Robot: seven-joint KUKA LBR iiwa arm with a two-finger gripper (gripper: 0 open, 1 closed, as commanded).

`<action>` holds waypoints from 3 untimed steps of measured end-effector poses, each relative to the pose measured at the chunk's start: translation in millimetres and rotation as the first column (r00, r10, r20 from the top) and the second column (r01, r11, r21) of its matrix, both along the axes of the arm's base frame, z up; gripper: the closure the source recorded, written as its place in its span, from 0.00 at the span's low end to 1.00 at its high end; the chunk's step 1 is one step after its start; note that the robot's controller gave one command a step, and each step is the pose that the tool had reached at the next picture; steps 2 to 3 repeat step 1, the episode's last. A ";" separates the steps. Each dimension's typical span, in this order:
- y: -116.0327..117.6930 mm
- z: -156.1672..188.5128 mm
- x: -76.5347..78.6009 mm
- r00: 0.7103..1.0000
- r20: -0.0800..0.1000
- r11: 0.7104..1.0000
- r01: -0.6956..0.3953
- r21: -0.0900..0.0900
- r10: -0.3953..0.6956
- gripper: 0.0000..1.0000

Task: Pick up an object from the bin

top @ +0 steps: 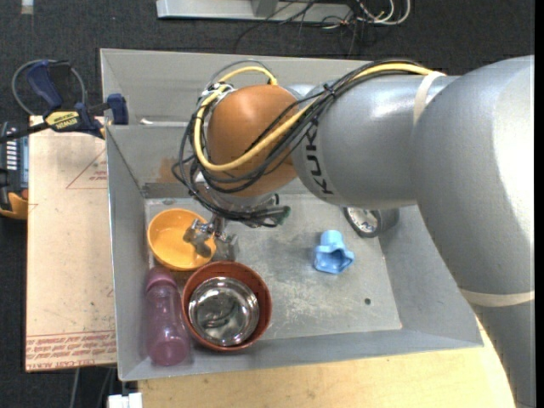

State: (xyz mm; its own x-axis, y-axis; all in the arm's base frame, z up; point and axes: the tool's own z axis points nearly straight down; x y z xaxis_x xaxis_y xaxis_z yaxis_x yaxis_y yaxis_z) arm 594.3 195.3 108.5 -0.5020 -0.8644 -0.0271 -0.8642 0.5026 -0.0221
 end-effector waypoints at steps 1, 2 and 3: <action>0.0 0.0 0.0 1.000 0.000 1.000 0.000 0.000 0.000 1.00; 0.0 0.0 0.0 1.000 0.000 1.000 0.000 0.000 0.000 1.00; 0.0 0.0 0.0 1.000 0.000 1.000 0.000 0.000 0.000 1.00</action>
Offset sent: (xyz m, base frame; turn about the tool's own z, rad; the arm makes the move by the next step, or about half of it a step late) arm 0.0103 0.0306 0.0938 -0.2396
